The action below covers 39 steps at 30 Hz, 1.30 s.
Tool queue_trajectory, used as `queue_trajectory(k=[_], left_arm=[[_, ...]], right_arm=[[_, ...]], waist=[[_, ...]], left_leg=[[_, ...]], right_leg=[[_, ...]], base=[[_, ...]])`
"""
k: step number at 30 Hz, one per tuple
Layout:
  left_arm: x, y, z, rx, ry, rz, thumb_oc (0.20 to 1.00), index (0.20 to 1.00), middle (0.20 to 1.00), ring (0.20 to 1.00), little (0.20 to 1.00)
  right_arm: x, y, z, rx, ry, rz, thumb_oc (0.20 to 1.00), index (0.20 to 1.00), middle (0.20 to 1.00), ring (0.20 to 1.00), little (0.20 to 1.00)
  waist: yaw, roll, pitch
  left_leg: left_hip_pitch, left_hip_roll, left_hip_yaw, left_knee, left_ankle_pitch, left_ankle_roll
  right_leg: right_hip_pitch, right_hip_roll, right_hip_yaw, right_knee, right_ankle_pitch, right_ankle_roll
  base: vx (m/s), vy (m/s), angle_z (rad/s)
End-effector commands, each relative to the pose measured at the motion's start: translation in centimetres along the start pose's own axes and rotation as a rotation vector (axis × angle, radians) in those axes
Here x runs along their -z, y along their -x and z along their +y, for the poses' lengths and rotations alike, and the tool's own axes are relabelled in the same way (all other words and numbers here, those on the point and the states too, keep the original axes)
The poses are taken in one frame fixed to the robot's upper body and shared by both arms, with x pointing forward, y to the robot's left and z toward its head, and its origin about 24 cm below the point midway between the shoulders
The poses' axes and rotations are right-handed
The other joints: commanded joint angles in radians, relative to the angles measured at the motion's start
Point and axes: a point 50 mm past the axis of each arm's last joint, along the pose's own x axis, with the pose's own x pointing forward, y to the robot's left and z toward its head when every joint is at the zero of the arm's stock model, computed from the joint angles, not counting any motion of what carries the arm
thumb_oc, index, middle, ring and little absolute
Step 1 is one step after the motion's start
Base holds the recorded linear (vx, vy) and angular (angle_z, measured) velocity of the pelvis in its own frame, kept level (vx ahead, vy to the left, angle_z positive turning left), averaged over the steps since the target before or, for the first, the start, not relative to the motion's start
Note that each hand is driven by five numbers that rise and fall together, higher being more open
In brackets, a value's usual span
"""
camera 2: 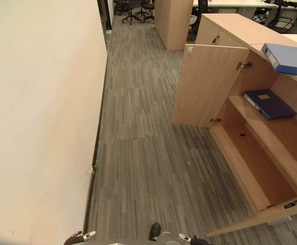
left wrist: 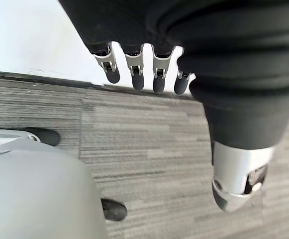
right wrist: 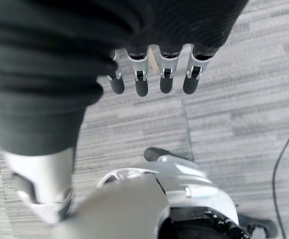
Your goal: Put the empty folder in the office cabinet
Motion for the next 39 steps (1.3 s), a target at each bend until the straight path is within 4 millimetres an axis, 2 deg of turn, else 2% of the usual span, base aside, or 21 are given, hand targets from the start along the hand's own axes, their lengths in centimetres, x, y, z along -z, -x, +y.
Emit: queue_trajectory(k=[1,2,5,7,8,9,10,11,14,20,22,23,25,26,28,30,31,35,36,37,39], left_arm=[[-2.6,-0.4,0.9,-0.011,-0.035,-0.091,1.0,1.0,1.0,1.0,1.0],[-2.5,-0.3,1.3,-0.026,-0.025,-0.086,1.0,1.0,1.0,1.0,1.0],[-1.9,-0.2,1.5,-0.034,-0.004,-0.069,1.0,1.0,1.0,1.0,1.0],[-0.8,0.0,1.7,-0.047,0.028,-0.035,1.0,1.0,1.0,1.0,1.0],[-0.8,0.0,1.7,-0.047,0.028,-0.035,1.0,1.0,1.0,1.0,1.0],[-0.2,0.1,2.0,-0.057,0.044,-0.016,1.0,1.0,1.0,1.0,1.0],[0.3,0.2,2.1,-0.067,0.069,-0.003,1.0,1.0,1.0,1.0,1.0],[0.6,0.2,2.3,-0.076,0.081,0.009,1.0,1.0,1.0,1.0,1.0],[1.0,0.3,2.3,-0.085,0.096,0.027,1.0,1.0,1.0,1.0,1.0],[2.8,0.7,2.2,-0.097,0.138,0.078,1.0,1.0,1.0,1.0,1.0],[2.4,0.7,2.5,-0.103,0.129,0.064,1.0,1.0,1.0,1.0,1.0],[2.4,0.7,2.5,-0.103,0.129,0.064,1.0,1.0,1.0,1.0,1.0],[1.0,0.4,2.5,-0.088,0.096,0.009,1.0,1.0,1.0,1.0,1.0],[1.0,0.4,2.5,-0.088,0.096,0.009,1.0,1.0,1.0,1.0,1.0],[-0.5,0.1,2.3,-0.073,0.062,-0.045,1.0,1.0,1.0,1.0,1.0],[-0.9,0.0,2.3,-0.072,0.059,-0.058,1.0,1.0,1.0,1.0,1.0],[-1.4,-0.1,2.4,-0.078,0.049,-0.07,1.0,1.0,1.0,1.0,1.0],[-1.5,-0.1,2.6,-0.082,0.006,-0.054,1.0,1.0,1.0,1.0,1.0],[-1.6,-0.2,2.5,-0.078,-0.01,-0.054,1.0,1.0,1.0,1.0,1.0],[-1.7,-0.2,2.5,-0.076,-0.023,-0.055,1.0,1.0,1.0,1.0,1.0],[-1.9,-0.2,2.5,-0.074,-0.023,-0.059,1.0,1.0,1.0,1.0,1.0]], right_arm=[[0.4,0.1,-0.5,0.02,0.006,0.039,1.0,1.0,1.0,1.0,1.0],[0.5,0.2,-1.4,0.046,0.005,0.051,1.0,1.0,1.0,1.0,1.0],[0.9,0.3,-1.9,0.063,0.011,0.07,1.0,1.0,1.0,1.0,1.0],[1.1,0.3,-2.1,0.069,0.011,0.075,1.0,1.0,1.0,1.0,1.0],[1.1,0.3,-2.1,0.069,0.011,0.075,1.0,1.0,1.0,1.0,1.0],[1.0,0.3,-2.1,0.069,0.023,0.071,1.0,1.0,1.0,1.0,1.0],[0.7,0.3,-2.2,0.07,0.031,0.061,1.0,1.0,1.0,1.0,1.0],[0.6,0.3,-2.0,0.066,0.038,0.054,1.0,1.0,1.0,1.0,1.0],[0.8,0.2,-1.4,0.048,0.053,0.053,1.0,1.0,1.0,1.0,1.0],[2.2,0.2,-0.2,0.005,0.073,0.083,1.0,1.0,1.0,1.0,1.0],[2.8,0.3,0.0,-0.011,0.079,0.115,1.0,1.0,1.0,1.0,1.0],[2.8,0.3,0.0,-0.011,0.079,0.115,1.0,1.0,1.0,1.0,1.0],[2.9,0.4,-0.4,0.002,0.076,0.124,1.0,1.0,1.0,1.0,1.0],[2.9,0.4,-0.4,0.001,0.076,0.124,1.0,1.0,1.0,1.0,1.0],[2.3,0.3,-0.8,0.022,0.048,0.101,1.0,1.0,1.0,1.0,1.0],[1.9,0.2,-0.6,0.017,0.048,0.087,1.0,1.0,1.0,1.0,1.0],[1.1,0.1,0.0,0.009,0.079,0.058,1.0,1.0,1.0,1.0,1.0],[-1.0,-0.2,1.0,-0.012,0.148,-0.005,1.0,1.0,1.0,1.0,1.0],[-1.7,-0.3,1.4,-0.022,0.166,-0.032,1.0,1.0,1.0,1.0,1.0],[-3.1,-0.3,2.1,-0.04,0.182,-0.084,1.0,1.0,1.0,1.0,1.0],[-3.6,-0.3,2.3,-0.046,0.181,-0.102,1.0,1.0,1.0,1.0,1.0]], waist=[[-0.013,-0.021,0.043],[0.005,-0.039,0.06],[0.028,-0.049,0.076],[0.052,-0.056,0.086],[0.052,-0.056,0.086],[0.062,-0.05,0.086],[0.075,-0.023,0.087],[0.078,-0.015,0.086],[0.084,-0.009,0.083],[0.095,0.016,0.038],[0.103,0.003,-0.012],[0.104,0.002,-0.012],[0.107,-0.01,-0.045],[0.107,-0.011,-0.045],[0.108,-0.019,-0.067],[0.107,-0.02,-0.069],[0.103,-0.011,-0.06],[0.094,-0.009,-0.032],[0.085,-0.004,-0.023],[0.079,0.009,-0.011],[0.076,0.014,0.0]], left_leg=[[-0.142,0.022,0.021,0.164,0.258,0.023],[-0.216,0.029,0.03,0.32,0.296,0.046],[-0.304,0.047,0.069,0.356,0.266,0.063],[-0.395,0.023,0.091,0.195,0.221,0.068],[-0.395,0.023,0.091,0.195,0.221,0.068],[-0.412,0.007,0.079,0.047,0.234,0.059],[-0.405,0.003,0.046,-0.2,0.29,0.035],[-0.429,0.011,0.052,-0.307,0.322,0.022],[-0.479,0.013,0.057,-0.411,0.336,0.006],[-0.461,0.015,0.019,-0.411,0.37,-0.018],[-0.416,-0.03,0.045,-0.411,0.377,0.007],[-0.416,-0.03,0.046,-0.411,0.377,0.008],[-0.376,-0.091,0.078,-0.411,0.327,0.046],[-0.375,-0.091,0.079,-0.411,0.327,0.046],[-0.341,-0.15,0.097,-0.411,0.274,0.089],[-0.326,-0.168,0.103,-0.411,0.257,0.105],[-0.291,-0.189,0.112,-0.411,0.222,0.133],[-0.221,-0.216,0.123,-0.411,0.165,0.157],[-0.204,-0.206,0.133,-0.411,0.153,0.155],[-0.183,-0.184,0.148,-0.411,0.14,0.151],[-0.172,-0.17,0.155,-0.411,0.132,0.142]], right_leg=[[0.017,-0.071,0.087,0.025,-0.027,0.035],[0.059,-0.058,0.087,0.015,-0.049,0.008],[0.097,-0.061,0.095,0.008,-0.065,-0.001],[0.134,-0.074,0.119,-0.009,-0.08,0.014],[0.134,-0.074,0.119,-0.009,-0.08,0.014],[0.143,-0.078,0.126,-0.008,-0.09,0.022],[0.172,-0.072,0.13,-0.003,-0.115,0.032],[0.199,-0.069,0.127,-0.006,-0.137,0.032],[0.24,-0.064,0.126,-0.009,-0.16,0.033],[0.311,-0.085,0.17,-0.011,-0.195,0.062],[0.317,-0.16,0.179,0.005,-0.142,0.114],[0.317,-0.161,0.179,0.005,-0.143,0.114],[0.301,-0.224,0.177,0.051,-0.056,0.154],[0.301,-0.225,0.177,0.051,-0.056,0.154],[0.28,-0.284,0.16,0.111,0.051,0.188],[0.261,-0.304,0.157,0.15,0.095,0.195],[0.209,-0.346,0.122,0.274,0.155,0.188],[0.155,-0.404,0.056,0.43,0.177,0.197],[0.128,-0.396,0.039,0.448,0.136,0.18],[0.087,-0.388,-0.029,0.411,0.065,0.163],[0.072,-0.373,-0.05,0.38,0.028,0.155]], base=[[0.25,-0.433,0.05],[0.17,-0.298,-0.03],[0.19,-0.18,-0.06],[0.27,-0.043,-0.17],[0.23,0.052,-0.12],[0.3,0.122,-0.36],[0.43,0.142,-0.4],[0.34,0.104,-0.29],[0.34,0.072,-0.13],[0.37,0.159,-0.33],[0.59,0.361,-0.37],[0.43,0.297,-0.35],[0.38,0.294,-0.35],[0.44,0.375,-0.18],[0.33,0.324,0.01],[0.2,0.232,0.08],[0.15,0.197,-0.09],[0.23,0.222,-0.1],[0.18,0.06,0.11],[0.19,0.042,0.11],[0.1,-0.06,-0.16]])
